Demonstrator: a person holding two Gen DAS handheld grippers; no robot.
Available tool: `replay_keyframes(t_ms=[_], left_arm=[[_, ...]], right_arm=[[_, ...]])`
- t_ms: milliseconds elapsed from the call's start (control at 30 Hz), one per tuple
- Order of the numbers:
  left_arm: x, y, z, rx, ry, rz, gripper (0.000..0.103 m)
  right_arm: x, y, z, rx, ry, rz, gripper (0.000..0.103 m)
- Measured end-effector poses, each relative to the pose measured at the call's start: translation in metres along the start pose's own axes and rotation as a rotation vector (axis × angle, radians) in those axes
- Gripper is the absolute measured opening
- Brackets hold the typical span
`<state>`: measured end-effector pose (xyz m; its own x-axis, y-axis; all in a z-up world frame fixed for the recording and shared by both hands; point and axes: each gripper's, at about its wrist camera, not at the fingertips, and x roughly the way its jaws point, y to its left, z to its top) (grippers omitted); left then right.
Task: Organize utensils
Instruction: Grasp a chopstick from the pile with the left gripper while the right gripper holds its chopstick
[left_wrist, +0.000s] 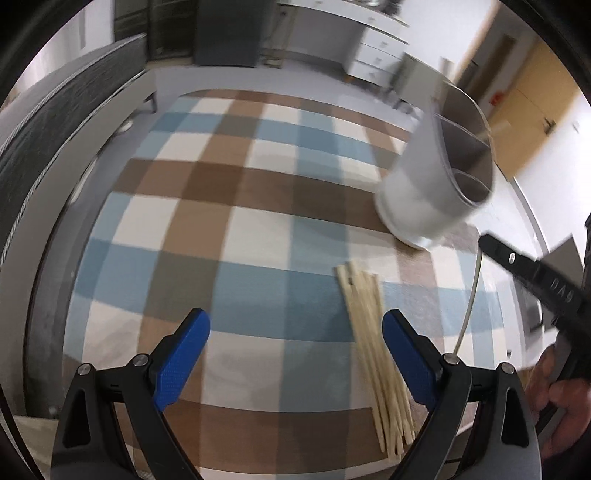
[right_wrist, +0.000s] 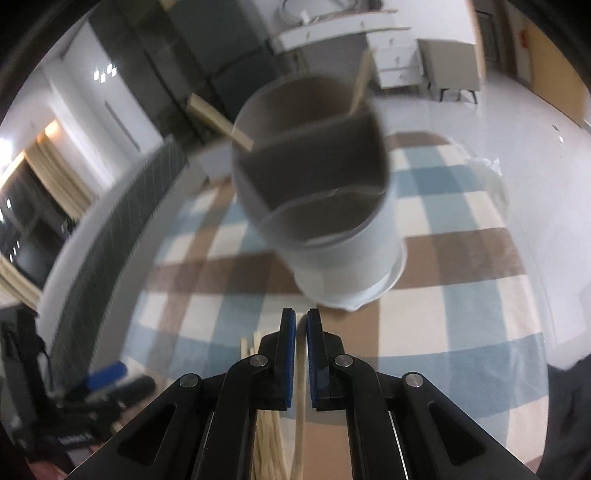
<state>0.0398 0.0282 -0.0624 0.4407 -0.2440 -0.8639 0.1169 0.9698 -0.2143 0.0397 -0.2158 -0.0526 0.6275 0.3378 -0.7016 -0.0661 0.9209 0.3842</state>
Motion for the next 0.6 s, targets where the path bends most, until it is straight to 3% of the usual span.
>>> replay_keyframes(t_ms=[267, 567, 600], left_arm=[[0.017, -0.041, 0.006, 0.088, 0.057, -0.011, 0.091], [0.059, -0.075, 0.017, 0.151, 0.173, 0.069, 0.087], [0.063, -0.077, 0.018, 0.151, 0.184, 0.077, 0.082]], right_arm=[[-0.018, -0.017, 0.004, 0.119, -0.082, 0.038, 0.005], [-0.037, -0.027, 0.006, 0.101, -0.145, 0.005, 0.005], [-0.039, -0.031, 0.005, 0.119, -0.148, 0.006, 0.005]])
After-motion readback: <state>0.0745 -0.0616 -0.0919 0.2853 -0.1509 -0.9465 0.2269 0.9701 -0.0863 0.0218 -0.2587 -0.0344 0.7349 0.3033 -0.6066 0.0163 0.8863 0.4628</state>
